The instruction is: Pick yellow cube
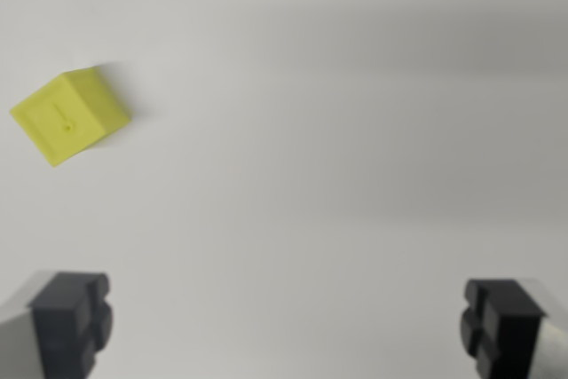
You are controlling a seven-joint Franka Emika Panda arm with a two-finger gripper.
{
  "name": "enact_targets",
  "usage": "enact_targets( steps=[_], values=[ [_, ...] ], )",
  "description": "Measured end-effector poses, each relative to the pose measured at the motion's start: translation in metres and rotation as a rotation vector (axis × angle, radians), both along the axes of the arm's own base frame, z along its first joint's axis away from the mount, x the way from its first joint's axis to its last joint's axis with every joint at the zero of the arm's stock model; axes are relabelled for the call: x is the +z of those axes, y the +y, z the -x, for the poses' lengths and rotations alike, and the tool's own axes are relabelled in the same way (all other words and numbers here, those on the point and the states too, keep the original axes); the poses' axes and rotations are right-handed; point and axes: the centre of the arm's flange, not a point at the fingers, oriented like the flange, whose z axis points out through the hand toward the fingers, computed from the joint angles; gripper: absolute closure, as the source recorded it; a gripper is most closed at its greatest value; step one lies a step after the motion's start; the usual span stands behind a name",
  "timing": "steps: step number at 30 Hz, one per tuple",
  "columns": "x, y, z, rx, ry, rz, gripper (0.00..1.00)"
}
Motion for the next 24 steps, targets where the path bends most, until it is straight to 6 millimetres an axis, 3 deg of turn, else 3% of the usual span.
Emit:
enact_targets(
  steps=[8,24],
  values=[
    [-0.003,0.003,0.000,0.017,0.000,0.000,0.00],
    [-0.042,0.032,0.001,0.114,0.001,-0.002,0.00]
  ],
)
